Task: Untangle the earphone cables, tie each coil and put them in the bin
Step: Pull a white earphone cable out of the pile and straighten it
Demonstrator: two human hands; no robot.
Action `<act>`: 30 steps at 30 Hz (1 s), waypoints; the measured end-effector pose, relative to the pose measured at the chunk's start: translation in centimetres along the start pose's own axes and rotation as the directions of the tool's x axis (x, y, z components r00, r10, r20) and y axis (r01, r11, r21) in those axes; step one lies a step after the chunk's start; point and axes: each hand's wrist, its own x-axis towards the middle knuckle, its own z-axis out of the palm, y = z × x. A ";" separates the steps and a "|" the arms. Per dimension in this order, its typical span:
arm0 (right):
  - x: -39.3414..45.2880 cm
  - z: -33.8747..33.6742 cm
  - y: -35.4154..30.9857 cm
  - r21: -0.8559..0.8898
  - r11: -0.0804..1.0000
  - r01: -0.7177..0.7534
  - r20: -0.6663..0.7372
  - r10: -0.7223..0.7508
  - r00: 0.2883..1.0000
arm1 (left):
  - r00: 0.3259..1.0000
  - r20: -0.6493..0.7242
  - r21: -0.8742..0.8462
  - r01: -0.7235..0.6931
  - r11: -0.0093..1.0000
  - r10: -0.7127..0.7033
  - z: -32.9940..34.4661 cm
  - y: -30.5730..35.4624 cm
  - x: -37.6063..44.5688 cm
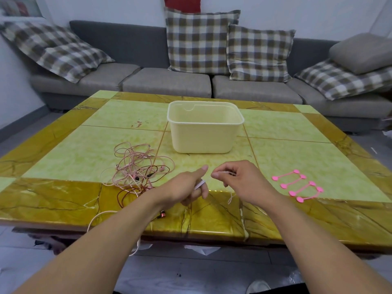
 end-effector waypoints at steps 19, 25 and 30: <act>-0.9 2.4 -2.3 -0.244 0.967 0.075 0.228 -0.018 0.973 | 0.830 -0.525 -0.317 -0.396 0.862 0.187 -0.6 -0.2 1.6; -1.1 0.5 -2.6 -0.053 0.991 0.120 -0.009 -0.120 0.993 | 0.863 -0.404 0.344 -0.166 0.924 0.305 -0.8 -1.6 0.7; -0.4 -0.2 -1.8 0.100 0.991 0.086 -0.203 -0.064 0.977 | 0.966 -0.209 0.105 -0.131 0.986 0.151 -0.7 -0.4 0.0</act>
